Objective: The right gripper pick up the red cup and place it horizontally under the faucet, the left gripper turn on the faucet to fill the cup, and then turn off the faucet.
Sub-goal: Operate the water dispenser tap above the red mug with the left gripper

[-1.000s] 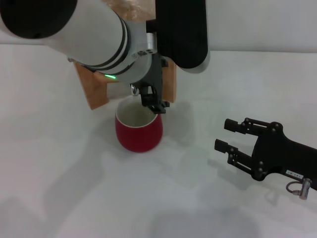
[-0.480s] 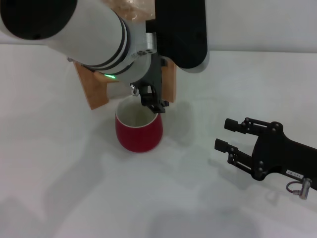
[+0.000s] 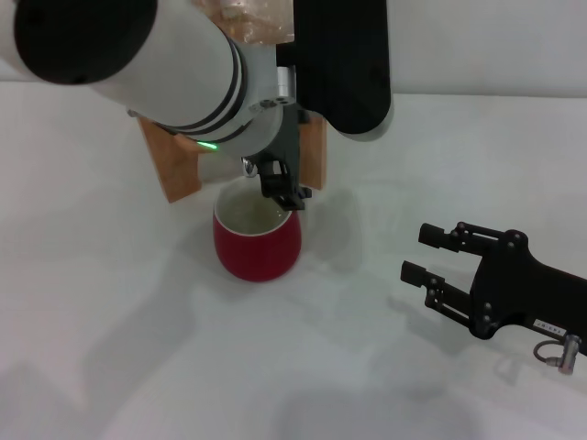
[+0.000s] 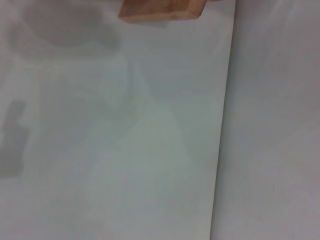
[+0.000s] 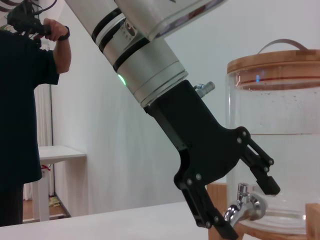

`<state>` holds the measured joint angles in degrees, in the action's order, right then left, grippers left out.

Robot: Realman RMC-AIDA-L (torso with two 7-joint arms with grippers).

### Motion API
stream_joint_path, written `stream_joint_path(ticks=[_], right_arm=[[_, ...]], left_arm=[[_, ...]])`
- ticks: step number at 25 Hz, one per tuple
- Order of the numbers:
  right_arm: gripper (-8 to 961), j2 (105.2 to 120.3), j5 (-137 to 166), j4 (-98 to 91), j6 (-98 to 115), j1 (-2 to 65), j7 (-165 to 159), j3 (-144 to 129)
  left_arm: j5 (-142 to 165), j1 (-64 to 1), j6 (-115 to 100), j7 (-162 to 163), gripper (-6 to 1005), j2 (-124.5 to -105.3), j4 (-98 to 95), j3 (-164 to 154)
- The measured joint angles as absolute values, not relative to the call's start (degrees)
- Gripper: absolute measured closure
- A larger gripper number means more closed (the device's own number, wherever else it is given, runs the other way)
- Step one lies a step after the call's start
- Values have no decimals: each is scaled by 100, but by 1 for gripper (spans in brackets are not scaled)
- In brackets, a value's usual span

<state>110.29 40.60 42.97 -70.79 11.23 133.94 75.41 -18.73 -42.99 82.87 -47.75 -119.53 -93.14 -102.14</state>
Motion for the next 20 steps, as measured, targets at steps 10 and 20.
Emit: stream_joint_path(ticks=[10,20], right_arm=[[486,11030,4060,4265,-7093,1115,13395,7540],[486,11030,4060,4272,-7104,1116,13394,7540]], left_arm=[[-1760,-4297,8262,-4680,112,-11953,-9293,-10310],[-1687,-4280,8261,-4669,112,-11953,-9310,-10310]])
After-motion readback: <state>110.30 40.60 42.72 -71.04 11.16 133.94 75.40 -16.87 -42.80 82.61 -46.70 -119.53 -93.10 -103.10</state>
